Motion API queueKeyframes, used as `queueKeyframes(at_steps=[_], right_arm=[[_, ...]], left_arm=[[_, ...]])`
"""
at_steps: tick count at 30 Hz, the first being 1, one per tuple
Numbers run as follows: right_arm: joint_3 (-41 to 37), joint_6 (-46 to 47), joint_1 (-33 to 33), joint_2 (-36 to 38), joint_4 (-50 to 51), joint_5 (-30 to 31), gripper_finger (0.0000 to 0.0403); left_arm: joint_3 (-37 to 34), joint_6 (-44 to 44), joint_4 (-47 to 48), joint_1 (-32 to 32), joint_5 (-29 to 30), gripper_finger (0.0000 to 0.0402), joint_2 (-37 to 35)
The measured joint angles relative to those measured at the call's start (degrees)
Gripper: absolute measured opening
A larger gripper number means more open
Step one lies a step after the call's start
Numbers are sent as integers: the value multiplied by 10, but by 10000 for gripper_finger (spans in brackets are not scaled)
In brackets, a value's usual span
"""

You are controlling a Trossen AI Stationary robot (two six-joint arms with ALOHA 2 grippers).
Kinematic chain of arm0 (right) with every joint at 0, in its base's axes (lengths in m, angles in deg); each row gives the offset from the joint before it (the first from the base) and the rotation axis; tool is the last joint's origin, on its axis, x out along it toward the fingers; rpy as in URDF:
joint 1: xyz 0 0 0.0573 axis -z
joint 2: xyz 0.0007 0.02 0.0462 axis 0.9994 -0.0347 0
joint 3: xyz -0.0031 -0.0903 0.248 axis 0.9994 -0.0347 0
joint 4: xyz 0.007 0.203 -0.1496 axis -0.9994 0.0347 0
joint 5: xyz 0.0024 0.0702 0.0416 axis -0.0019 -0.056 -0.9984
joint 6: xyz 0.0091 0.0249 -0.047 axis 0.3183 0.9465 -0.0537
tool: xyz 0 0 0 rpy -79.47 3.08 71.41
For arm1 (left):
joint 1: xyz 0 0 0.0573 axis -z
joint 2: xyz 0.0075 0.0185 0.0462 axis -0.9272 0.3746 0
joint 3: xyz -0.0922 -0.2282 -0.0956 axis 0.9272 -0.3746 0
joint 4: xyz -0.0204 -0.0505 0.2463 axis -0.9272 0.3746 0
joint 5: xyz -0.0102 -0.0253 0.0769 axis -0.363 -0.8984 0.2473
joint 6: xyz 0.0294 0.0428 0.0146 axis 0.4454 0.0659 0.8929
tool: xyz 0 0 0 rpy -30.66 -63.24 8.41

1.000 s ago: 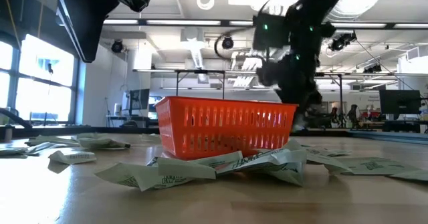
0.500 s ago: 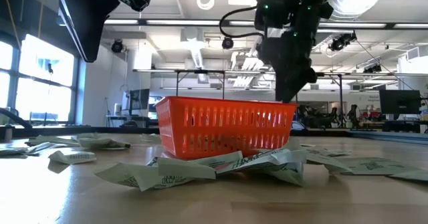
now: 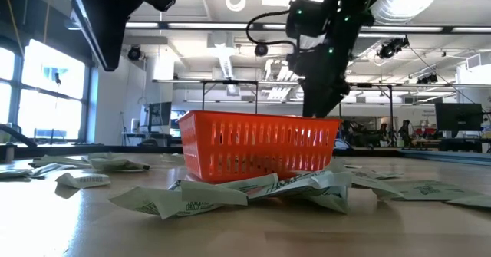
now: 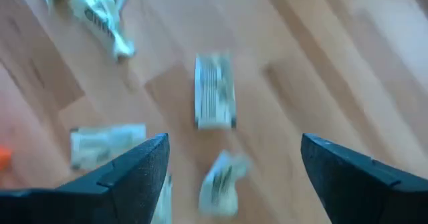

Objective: Pick and place Stevia / Truvia into bins
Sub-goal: Put the stevia packet into the bin

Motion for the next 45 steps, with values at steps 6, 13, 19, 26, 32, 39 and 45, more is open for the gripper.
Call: queueKeyframes(at_steps=[6,13,19,26,32,39,45], right_arm=[[0,-79,-6,-54,-44,-9,330],[0,-56,9,-112,-96,-14,328],[2,-30,34,-146,-102,-38,305],[3,-36,40,-163,-109,-46,186],[4,-37,40,-163,-119,-49,21],[-2,6,24,-100,-99,-105,18],[1,11,-39,-16,-109,-211,12]], left_arm=[[1,-13,-23,0,11,129,-23],[1,-35,-22,0,19,129,-46],[1,-32,-20,0,19,129,-45],[0,-28,-1,0,23,129,-45],[0,-16,3,0,25,129,-45],[0,-2,8,0,27,129,-45],[0,2,9,0,34,129,-45]])
